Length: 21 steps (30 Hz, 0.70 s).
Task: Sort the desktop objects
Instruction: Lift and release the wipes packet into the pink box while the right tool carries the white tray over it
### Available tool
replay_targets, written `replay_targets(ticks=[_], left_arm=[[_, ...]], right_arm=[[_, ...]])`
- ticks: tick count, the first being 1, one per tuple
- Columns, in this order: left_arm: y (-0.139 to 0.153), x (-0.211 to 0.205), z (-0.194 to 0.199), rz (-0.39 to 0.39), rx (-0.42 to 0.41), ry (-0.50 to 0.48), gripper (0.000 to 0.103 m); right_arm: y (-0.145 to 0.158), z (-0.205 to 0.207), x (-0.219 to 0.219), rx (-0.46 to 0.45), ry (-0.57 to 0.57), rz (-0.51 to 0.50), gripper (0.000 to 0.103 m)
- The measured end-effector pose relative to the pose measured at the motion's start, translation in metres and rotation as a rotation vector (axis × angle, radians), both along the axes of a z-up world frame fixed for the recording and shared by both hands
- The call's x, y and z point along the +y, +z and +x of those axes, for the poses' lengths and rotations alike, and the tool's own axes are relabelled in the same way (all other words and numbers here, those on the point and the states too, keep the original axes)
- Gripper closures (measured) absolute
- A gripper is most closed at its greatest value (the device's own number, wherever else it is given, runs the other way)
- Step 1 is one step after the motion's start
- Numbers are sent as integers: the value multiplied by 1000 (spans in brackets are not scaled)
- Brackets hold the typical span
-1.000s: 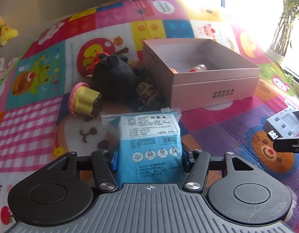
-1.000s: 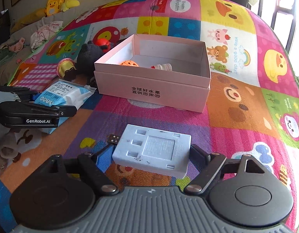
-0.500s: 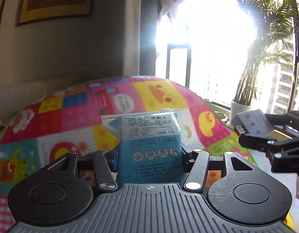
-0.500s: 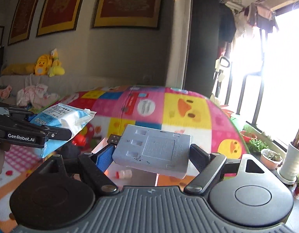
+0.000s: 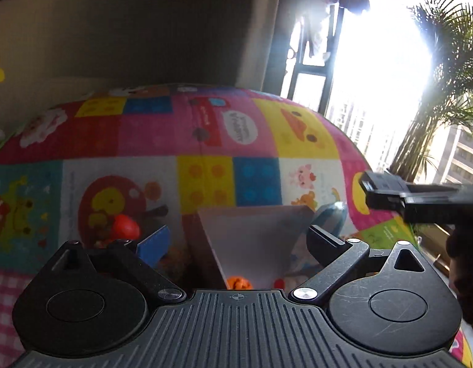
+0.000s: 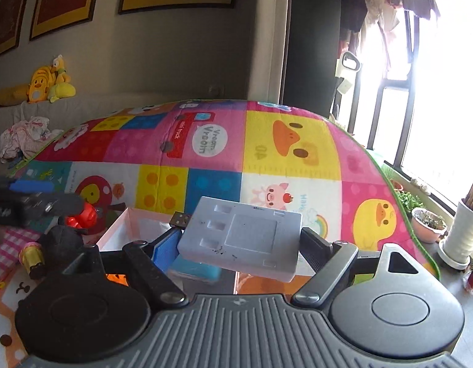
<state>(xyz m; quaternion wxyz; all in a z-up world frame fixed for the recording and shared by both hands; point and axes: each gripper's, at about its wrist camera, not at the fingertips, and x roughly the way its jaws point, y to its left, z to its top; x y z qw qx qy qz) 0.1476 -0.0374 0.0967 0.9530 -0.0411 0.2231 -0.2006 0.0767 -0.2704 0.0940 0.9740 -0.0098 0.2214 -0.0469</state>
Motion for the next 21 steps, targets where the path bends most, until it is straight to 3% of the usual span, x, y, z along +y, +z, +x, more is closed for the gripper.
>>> replay_targets(ticks=[3, 6, 8, 10, 14, 17, 21], left_arm=[[-22, 13, -14, 43, 13, 19, 4], [-36, 32, -25, 38, 41, 59, 4], [-45, 44, -30, 9, 78, 93, 3], [-53, 53, -35, -13, 111, 123, 3], [-71, 62, -45, -55, 112, 126, 2], [-85, 65, -41, -90, 142, 101, 2], [-88, 75, -39, -156, 166, 101, 2]], right_arm=[[-1, 41, 1, 26, 15, 112, 20], [-3, 73, 11, 69, 91, 198, 20], [-11, 95, 25, 145, 177, 211, 20], [-17, 104, 35, 169, 185, 187, 18], [-20, 105, 35, 163, 208, 105, 11], [-32, 98, 27, 197, 143, 39, 12], [-35, 71, 26, 217, 91, 116, 26]])
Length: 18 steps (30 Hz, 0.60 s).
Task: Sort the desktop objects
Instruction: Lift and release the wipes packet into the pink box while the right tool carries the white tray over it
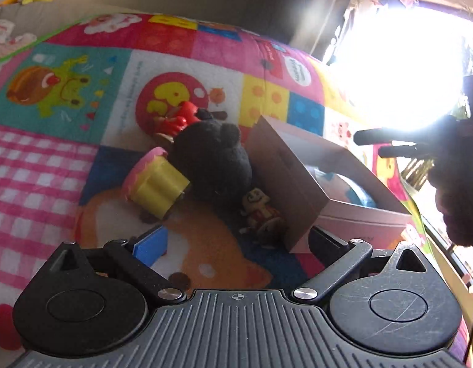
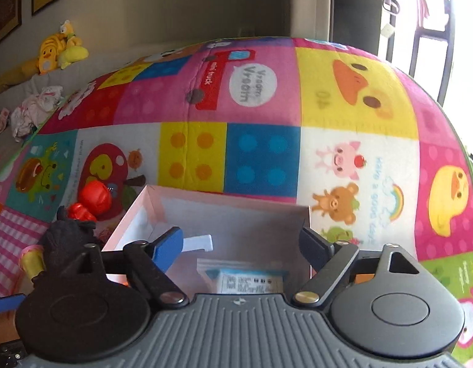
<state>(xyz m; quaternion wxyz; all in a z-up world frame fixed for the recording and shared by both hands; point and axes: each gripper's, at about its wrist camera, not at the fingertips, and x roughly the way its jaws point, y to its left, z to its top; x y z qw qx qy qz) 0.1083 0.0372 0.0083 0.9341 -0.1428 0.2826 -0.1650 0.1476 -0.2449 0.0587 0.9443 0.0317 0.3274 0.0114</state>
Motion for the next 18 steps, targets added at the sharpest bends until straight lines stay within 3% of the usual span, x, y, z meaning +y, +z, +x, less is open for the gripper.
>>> replay_targets(ticks=[2, 5, 7, 10, 12, 14, 18], left_arm=[[2, 3, -4, -3, -14, 43, 2], [8, 3, -10, 105, -69, 146, 2], [10, 6, -13, 129, -89, 191, 2], [11, 17, -15, 82, -90, 228, 2], [11, 25, -15, 39, -86, 253, 2], [8, 34, -15, -28, -73, 279, 2], [5, 38, -11, -52, -40, 277, 2]], right_arm=[[6, -3, 21, -8, 29, 18, 28], [14, 10, 76, -31, 151, -47, 29], [16, 27, 105, -31, 215, -49, 29], [14, 75, 137, 57, 227, 29, 28], [6, 106, 151, 114, 225, 64, 22], [-8, 134, 162, 164, 151, 85, 17], [-34, 175, 175, 255, 84, 107, 21]])
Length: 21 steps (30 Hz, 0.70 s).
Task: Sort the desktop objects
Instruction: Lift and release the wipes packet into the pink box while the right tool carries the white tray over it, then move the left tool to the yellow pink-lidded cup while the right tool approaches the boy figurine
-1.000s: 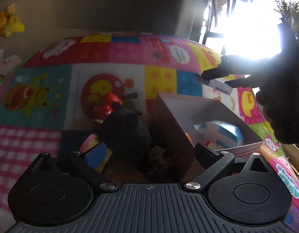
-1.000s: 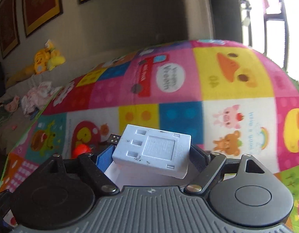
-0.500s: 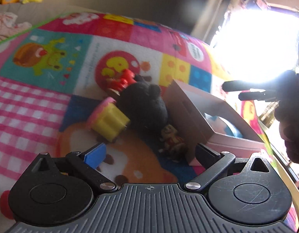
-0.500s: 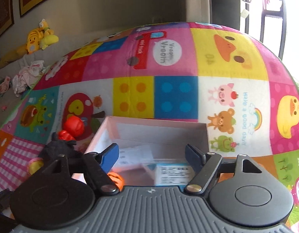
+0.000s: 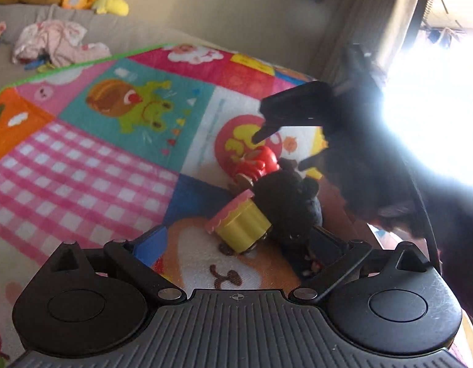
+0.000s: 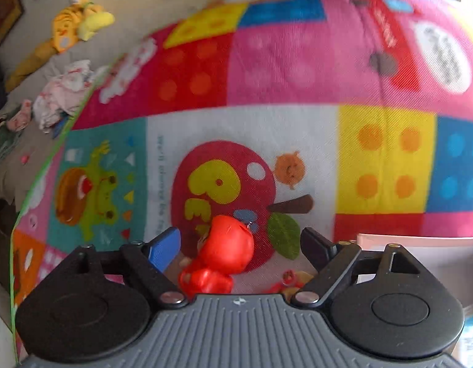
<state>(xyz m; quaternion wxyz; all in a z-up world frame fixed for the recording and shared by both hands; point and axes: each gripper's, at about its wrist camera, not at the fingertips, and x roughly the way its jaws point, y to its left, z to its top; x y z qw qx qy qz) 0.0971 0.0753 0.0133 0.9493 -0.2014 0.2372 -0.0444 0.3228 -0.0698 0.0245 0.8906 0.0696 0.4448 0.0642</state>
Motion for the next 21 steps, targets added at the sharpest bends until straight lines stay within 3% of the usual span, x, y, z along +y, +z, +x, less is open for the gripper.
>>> replay_targets(ticks=[1, 3, 8, 12, 15, 18, 21], left_arm=[[-1, 0, 0, -2, 5, -6, 2], [-2, -2, 0, -1, 8, -29, 2], [-3, -13, 0, 45, 43, -128, 2], [-3, -23, -13, 99, 80, -187, 0], [-5, -29, -27, 107, 91, -212, 0], [0, -33, -40, 119, 73, -185, 0], [12, -39, -50, 126, 32, -141, 0]], right_arm=[[-6, 6, 5, 11, 11, -13, 25], [-15, 12, 14, 55, 82, -25, 53], [-21, -20, 16, 113, 169, -5, 54], [-11, -83, 4, 164, 306, 52, 53], [19, -131, -27, 88, 345, 91, 52], [51, -174, -68, -67, 280, 139, 52], [60, -228, -99, -251, 192, 57, 51]])
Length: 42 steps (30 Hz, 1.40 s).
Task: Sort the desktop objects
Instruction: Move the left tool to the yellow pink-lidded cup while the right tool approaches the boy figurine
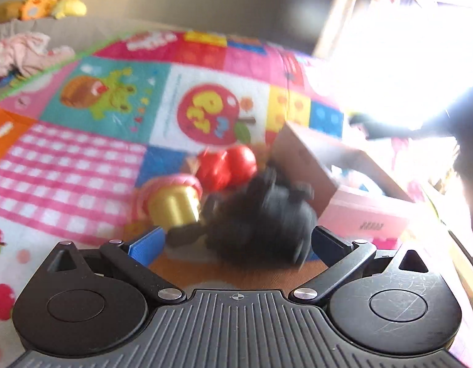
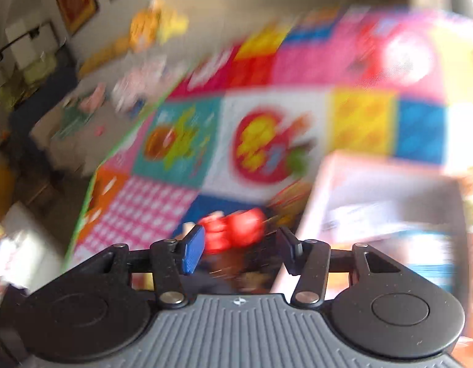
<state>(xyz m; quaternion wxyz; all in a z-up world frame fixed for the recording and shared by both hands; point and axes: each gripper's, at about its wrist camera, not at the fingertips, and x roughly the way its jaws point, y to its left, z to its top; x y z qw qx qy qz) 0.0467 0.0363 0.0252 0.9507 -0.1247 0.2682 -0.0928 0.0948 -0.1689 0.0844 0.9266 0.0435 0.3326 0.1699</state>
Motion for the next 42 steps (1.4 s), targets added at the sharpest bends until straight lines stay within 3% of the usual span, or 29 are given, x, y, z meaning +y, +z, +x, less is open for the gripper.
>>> replay_targets(ticks=[2, 7, 12, 16, 18, 23, 26, 30, 34, 36, 38, 42], left_arm=[[9, -11, -2, 35, -33, -23, 0], [10, -51, 7, 293, -24, -73, 0], [5, -39, 4, 372, -6, -16, 0], [8, -25, 3, 476, -38, 97, 0], [11, -11, 7, 443, -36, 132, 0], [19, 37, 9, 99, 14, 116, 0], [21, 56, 6, -15, 27, 140, 0], [23, 60, -1, -2, 5, 152, 0], [23, 60, -6, 9, -3, 162, 0], [24, 60, -7, 23, -9, 188, 0], [26, 58, -7, 81, -25, 217, 0], [25, 57, 0, 199, -33, 236, 0]], right_arm=[[-10, -28, -14, -38, -45, -23, 51], [-54, -48, -29, -5, -78, -75, 50], [-75, -49, -26, 54, -38, -28, 50], [-85, -50, 13, -6, 27, -122, 50], [-86, -52, 37, -69, 55, -205, 51], [-91, -54, 89, -222, 139, -442, 58], [-103, -49, 116, -297, 151, -600, 58], [-117, -32, 134, -285, 143, -683, 60], [-122, -30, 135, -251, 153, -692, 72], [-120, -38, 132, -265, 164, -697, 85], [-114, -56, 124, -275, 197, -673, 99], [-105, -93, 101, -266, 240, -655, 99]])
